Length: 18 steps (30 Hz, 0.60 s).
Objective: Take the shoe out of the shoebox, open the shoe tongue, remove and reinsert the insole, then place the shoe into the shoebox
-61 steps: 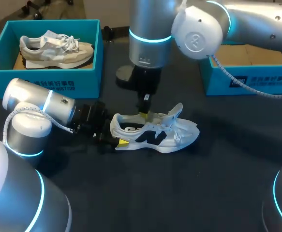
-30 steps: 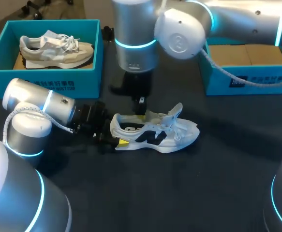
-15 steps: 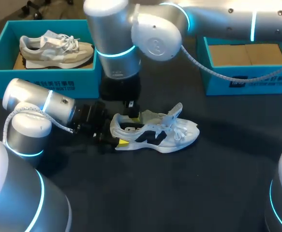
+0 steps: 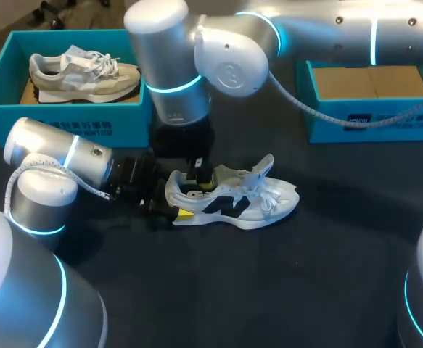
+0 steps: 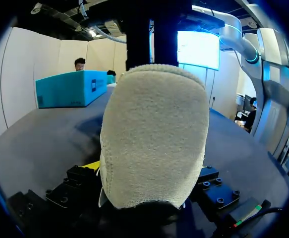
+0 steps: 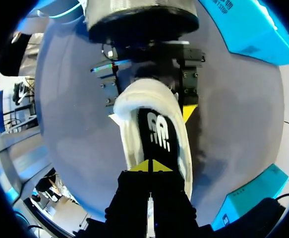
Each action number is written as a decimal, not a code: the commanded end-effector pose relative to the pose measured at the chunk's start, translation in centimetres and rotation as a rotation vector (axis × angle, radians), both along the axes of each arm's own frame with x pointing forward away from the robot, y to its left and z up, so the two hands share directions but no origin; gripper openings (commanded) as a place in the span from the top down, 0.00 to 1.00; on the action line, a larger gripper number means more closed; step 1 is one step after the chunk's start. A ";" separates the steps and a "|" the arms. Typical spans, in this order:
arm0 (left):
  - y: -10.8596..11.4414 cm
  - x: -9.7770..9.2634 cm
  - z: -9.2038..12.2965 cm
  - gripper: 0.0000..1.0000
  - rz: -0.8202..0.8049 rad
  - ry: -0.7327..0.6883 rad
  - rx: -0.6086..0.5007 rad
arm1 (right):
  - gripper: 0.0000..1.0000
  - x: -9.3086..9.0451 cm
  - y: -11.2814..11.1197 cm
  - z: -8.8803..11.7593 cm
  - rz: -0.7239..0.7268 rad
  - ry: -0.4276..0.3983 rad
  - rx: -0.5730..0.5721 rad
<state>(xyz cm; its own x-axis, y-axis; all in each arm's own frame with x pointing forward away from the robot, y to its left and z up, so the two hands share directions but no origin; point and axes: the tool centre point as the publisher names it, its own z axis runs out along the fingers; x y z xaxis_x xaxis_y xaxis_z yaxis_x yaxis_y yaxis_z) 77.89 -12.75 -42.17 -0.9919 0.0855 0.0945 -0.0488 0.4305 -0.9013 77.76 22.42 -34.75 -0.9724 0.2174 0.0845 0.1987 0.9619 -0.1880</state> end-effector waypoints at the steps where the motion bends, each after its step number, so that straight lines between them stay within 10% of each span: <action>1: -0.1 0.0 -0.5 1.00 0.002 0.000 0.002 | 1.00 0.6 -0.6 -1.4 -0.003 0.018 0.012; 18: -0.1 0.0 -0.5 1.00 0.002 0.000 0.002 | 1.00 1.1 -1.9 -3.6 -0.101 -0.020 0.030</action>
